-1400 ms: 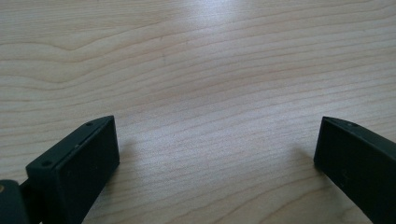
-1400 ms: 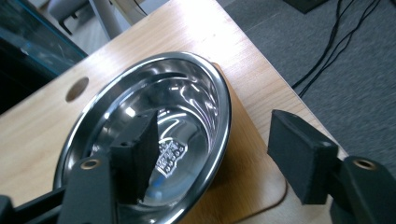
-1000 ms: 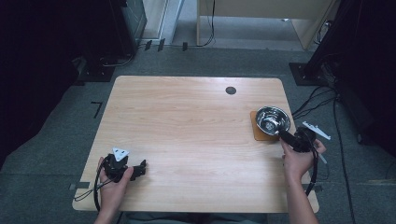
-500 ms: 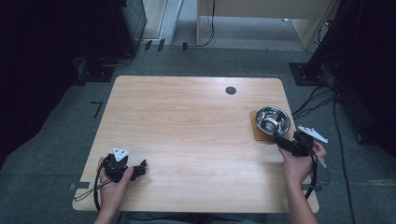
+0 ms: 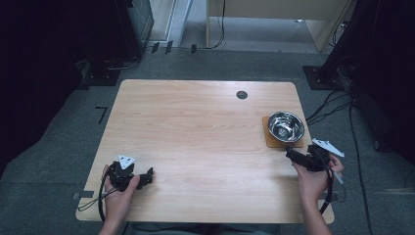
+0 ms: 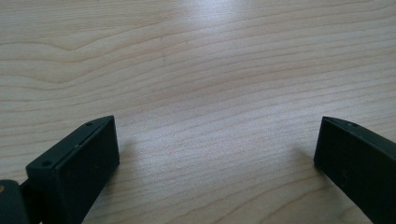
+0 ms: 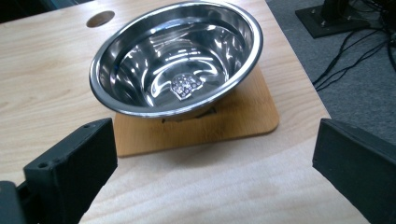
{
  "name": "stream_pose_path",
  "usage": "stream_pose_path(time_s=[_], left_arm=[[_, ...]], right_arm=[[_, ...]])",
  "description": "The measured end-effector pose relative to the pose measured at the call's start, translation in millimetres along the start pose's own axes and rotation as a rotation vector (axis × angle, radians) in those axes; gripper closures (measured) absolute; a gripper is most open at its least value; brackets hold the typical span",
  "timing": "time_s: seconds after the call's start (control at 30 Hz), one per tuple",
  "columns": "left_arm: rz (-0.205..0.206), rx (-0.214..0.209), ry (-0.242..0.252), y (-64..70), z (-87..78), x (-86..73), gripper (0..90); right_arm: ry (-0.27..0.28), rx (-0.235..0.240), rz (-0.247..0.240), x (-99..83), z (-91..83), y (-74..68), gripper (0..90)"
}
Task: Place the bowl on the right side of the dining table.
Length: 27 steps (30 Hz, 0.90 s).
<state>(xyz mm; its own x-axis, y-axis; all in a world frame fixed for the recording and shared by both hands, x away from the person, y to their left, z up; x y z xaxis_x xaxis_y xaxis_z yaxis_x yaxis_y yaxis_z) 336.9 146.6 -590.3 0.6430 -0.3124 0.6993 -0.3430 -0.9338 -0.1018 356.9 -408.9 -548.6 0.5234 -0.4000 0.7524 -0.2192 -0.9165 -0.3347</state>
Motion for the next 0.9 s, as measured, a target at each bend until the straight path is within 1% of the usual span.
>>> stream_pose_path(time_s=[0.03,0.07,0.23,0.6,0.9], left_arm=[[0.0,0.0,0.0,0.0,0.0,0.0,0.0],[0.0,0.0,0.0,0.0,0.0,0.0,0.0],[0.0,0.0,0.0,0.0,0.0,0.0,0.0],[0.0,0.0,0.0,0.0,0.0,0.0,0.0],[0.0,0.0,0.0,0.0,0.0,0.0,0.0]], right_arm=[[0.0,0.0,0.0,0.0,0.0,0.0,0.0],[0.005,-0.013,0.003,-2.1,-2.6,1.8,0.0],[0.003,-0.012,0.002,-6.5,-5.1,3.1,0.0],[-0.033,-0.007,-0.029,-21.7,-11.0,4.9,0.0],[-0.048,-0.013,-0.039,-30.9,-16.2,8.4,0.0]])
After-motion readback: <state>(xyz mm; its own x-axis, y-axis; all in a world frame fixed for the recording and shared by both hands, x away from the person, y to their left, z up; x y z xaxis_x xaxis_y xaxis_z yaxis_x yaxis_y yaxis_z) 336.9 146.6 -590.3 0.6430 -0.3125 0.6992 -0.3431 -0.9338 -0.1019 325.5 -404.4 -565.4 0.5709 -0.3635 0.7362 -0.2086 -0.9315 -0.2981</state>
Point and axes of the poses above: each handheld gripper's, and its own axes: z roughly forward along the jaws, x roughly out of its top, y roughly to its right, the point moved 10 cm from there along z, roughly forward along the jaws, and after that the axes turned 8 degrees about z, right-handed, at the moved point
